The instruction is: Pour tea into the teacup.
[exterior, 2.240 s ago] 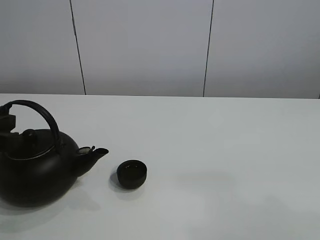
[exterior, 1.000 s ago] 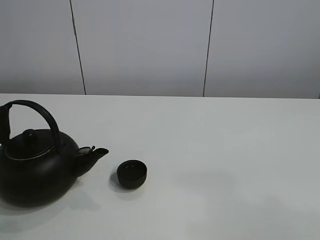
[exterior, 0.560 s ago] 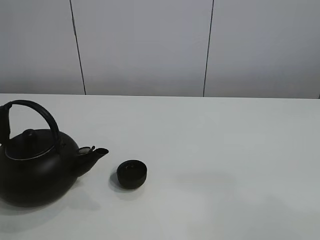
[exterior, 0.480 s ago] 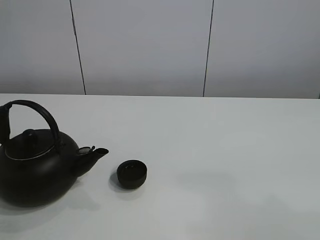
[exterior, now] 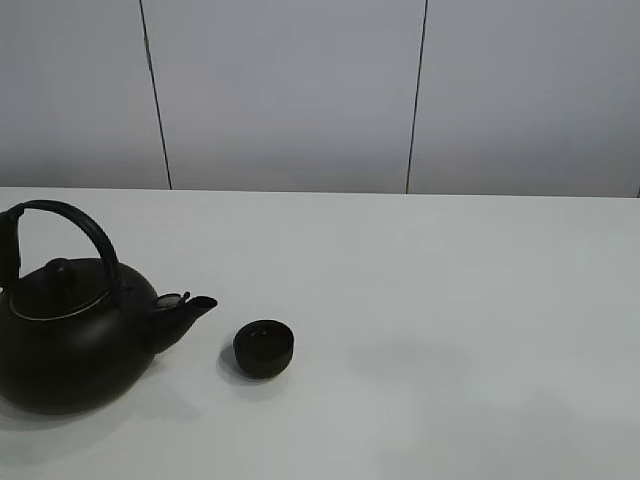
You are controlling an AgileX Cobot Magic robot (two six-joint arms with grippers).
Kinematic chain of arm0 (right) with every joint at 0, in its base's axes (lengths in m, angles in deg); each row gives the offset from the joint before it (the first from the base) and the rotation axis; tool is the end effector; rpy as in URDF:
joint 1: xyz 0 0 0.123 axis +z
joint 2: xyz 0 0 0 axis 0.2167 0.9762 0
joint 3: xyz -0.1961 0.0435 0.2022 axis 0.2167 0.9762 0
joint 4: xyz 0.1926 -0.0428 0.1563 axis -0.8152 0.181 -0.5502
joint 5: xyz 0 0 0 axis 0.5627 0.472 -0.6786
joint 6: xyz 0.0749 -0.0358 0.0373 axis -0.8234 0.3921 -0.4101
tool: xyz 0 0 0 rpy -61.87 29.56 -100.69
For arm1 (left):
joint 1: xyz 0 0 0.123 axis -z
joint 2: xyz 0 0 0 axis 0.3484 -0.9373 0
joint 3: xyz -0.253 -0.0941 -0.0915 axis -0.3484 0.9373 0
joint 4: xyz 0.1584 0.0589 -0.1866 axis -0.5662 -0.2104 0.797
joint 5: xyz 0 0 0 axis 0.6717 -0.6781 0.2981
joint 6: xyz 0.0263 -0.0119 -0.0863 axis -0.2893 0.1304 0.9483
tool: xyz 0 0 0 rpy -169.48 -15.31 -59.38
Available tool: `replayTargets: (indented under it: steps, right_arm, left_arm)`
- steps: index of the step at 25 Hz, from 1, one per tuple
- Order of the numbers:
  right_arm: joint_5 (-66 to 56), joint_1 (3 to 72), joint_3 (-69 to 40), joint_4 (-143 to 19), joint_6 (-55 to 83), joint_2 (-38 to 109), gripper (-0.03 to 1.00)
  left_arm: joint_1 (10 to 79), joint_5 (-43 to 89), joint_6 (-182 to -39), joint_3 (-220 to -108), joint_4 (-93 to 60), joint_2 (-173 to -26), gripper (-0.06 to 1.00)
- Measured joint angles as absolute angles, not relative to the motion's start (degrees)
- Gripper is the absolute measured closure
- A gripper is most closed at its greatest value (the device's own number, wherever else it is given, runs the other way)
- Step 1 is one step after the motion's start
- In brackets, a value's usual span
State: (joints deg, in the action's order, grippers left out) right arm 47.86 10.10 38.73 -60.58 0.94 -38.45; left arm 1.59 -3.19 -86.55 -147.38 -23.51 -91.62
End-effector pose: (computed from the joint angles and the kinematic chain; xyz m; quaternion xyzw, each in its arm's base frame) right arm -0.0056 0.0089 0.2675 -0.0605 0.8597 -0.0012 0.5073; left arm 0.2349 0.0748 0.3888 -0.0888 0.8478 0.0855 0.5158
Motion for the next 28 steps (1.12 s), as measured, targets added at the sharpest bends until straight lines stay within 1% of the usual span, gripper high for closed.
replayTargets:
  steps: [6, 9, 12, 16, 18, 22, 25, 28]
  right_arm:
    - [47.86, 10.1, 38.73, -60.58, 0.94, -38.45, 0.55]
    - [47.86, 10.1, 38.73, -60.58, 0.94, -38.45, 0.55]
    - [47.86, 10.1, 38.73, -60.58, 0.94, -38.45, 0.55]
    - [47.86, 10.1, 38.73, -60.58, 0.94, -38.45, 0.55]
    - [47.86, 10.1, 38.73, -60.58, 0.94, -38.45, 0.55]
    - [47.86, 10.1, 38.73, -60.58, 0.94, -38.45, 0.55]
    - [47.86, 10.1, 38.73, -60.53, 0.94, -38.45, 0.55]
    - [47.86, 10.1, 38.73, -60.53, 0.94, -38.45, 0.55]
  left_arm:
    - [7.26, -22.12, -90.26, -156.73, -15.63, -69.17, 0.68]
    - [7.62, -31.79, -90.45, -158.69, -12.15, -55.57, 0.68]
    - [7.62, -41.46, -90.45, -158.27, -10.86, -42.67, 0.68]
    - [6.87, -46.33, -89.99, -152.2, -10.71, -29.14, 0.68]
    - [5.67, -47.09, -89.95, -147.03, -10.85, -25.32, 0.68]
    - [4.22, -47.05, -90.01, -137.54, -12.61, -25.45, 0.68]
    - [4.22, -46.98, -89.74, -131.46, -16.61, -25.45, 0.68]
    - [4.22, -45.48, -87.02, -125.79, -19.98, -25.45, 0.68]
